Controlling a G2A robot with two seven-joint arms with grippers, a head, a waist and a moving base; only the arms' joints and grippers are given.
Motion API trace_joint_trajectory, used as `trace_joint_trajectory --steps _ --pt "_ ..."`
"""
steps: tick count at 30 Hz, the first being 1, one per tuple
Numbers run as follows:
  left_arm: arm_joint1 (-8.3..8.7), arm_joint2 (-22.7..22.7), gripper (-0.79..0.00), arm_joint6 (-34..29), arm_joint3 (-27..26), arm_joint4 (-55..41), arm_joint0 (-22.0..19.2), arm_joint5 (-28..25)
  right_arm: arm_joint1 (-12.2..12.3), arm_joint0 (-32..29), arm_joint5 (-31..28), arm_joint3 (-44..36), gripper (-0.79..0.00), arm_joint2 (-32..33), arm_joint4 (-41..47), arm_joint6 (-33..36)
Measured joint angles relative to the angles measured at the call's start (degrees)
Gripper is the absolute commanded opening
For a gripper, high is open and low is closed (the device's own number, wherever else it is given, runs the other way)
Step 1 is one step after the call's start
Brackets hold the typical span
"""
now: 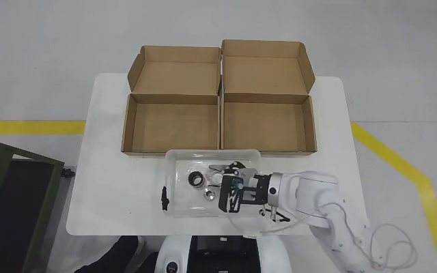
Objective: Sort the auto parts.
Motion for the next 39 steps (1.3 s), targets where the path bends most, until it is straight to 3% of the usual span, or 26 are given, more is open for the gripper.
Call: trace_joint_trajectory --steps 18,39 --pt "0.0 0.0 0.0 0.0 0.0 0.0 0.0 0.0 -0.93 5.49 3.2 3.06 -0.785 -1.94 10.21 -15.49" --pt "0.0 0.0 0.0 0.0 0.0 0.0 0.0 0.0 0.21 5.33 3.11 -1.27 -0.785 10.27 18.93 -24.13"
